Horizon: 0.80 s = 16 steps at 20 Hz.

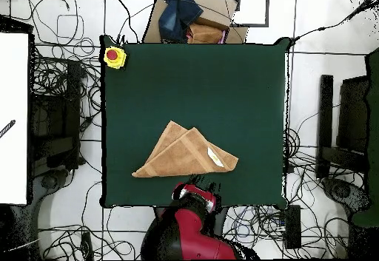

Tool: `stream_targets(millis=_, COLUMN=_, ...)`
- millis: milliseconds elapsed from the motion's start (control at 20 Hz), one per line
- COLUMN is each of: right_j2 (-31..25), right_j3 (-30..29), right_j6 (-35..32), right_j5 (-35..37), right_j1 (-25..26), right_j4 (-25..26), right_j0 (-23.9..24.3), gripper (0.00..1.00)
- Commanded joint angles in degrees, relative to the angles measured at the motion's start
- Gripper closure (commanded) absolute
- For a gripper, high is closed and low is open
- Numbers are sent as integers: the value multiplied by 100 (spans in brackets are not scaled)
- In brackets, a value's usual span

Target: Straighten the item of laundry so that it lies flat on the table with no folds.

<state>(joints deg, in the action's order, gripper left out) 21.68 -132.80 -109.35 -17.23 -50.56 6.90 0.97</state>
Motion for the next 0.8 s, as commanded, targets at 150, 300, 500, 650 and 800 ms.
stream_targets(millis=150, right_j2=452, right_j3=575, right_j6=491, right_j5=2059, right_j1=7, right_j4=437, right_j0=-605, gripper=0)
stream_targets(millis=300, right_j2=364, right_j3=580, right_j6=299, right_j5=2104, right_j1=-25, right_j4=665, right_j0=-524, gripper=0)
stream_targets(millis=500, right_j2=252, right_j3=572, right_j6=72, right_j5=2195, right_j1=-108, right_j4=912, right_j0=-419, gripper=0)
stream_targets(millis=650, right_j2=172, right_j3=577, right_j6=-139, right_j5=2164, right_j1=-83, right_j4=1019, right_j0=-325, gripper=0)
stream_targets(millis=800, right_j2=90, right_j3=615, right_j6=-181, right_j5=2204, right_j1=-95, right_j4=1121, right_j0=-262, gripper=0)
